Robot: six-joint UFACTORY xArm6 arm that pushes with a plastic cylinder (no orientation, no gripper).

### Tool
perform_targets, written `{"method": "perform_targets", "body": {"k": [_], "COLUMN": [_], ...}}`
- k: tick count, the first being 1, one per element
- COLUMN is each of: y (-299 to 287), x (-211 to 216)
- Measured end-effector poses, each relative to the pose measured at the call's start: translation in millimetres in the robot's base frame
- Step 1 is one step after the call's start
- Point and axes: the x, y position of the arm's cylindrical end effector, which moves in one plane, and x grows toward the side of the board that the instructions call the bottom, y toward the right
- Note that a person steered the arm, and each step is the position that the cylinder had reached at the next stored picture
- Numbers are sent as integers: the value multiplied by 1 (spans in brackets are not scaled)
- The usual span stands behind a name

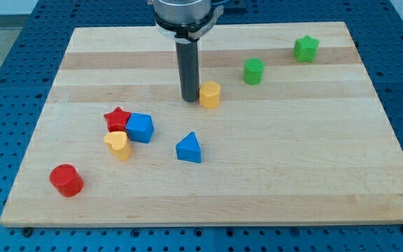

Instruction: Move the yellow hexagon diagonally bottom left to the green circle

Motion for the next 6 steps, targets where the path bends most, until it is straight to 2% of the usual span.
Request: {"method": "perform_targets", "body": {"k": [3,6], "y": [15,-51], "x": [-1,46]}}
